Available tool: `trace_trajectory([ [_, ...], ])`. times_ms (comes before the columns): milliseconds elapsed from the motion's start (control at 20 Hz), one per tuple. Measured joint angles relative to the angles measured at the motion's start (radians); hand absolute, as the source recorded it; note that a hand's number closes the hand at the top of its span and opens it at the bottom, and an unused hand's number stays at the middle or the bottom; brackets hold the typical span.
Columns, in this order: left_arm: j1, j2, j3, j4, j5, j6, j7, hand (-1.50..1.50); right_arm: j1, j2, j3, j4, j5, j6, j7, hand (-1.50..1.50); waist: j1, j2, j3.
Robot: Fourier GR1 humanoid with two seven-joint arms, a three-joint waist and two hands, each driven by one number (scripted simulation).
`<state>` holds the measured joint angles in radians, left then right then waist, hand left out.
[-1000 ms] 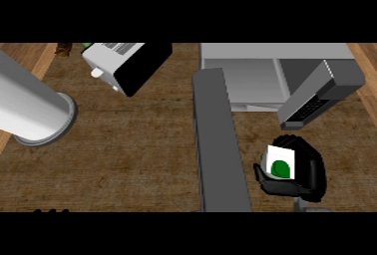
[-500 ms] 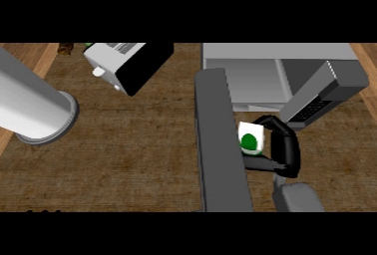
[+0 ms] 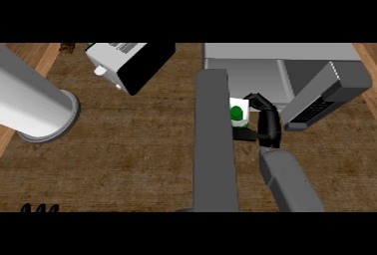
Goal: Pick up the milk, place it into the microwave and close the microwave
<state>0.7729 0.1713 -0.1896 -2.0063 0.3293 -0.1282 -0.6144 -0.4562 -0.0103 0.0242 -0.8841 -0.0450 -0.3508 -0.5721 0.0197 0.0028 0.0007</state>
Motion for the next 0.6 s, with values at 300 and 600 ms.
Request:
trace_trajectory([
  [300,0.006,0.007,0.007,0.009,0.001,-0.018,-0.005,-1.5,-0.187,-0.019,-0.106,0.29,-0.021,-0.013,-0.08,1.5,0.016,0.006,0.0],
  [600,-0.005,0.014,0.009,0.012,-0.004,-0.032,-0.013,-1.5,-0.299,-0.075,-0.152,0.504,0.012,-0.069,-0.137,1.5,0.04,0.017,0.001],
])
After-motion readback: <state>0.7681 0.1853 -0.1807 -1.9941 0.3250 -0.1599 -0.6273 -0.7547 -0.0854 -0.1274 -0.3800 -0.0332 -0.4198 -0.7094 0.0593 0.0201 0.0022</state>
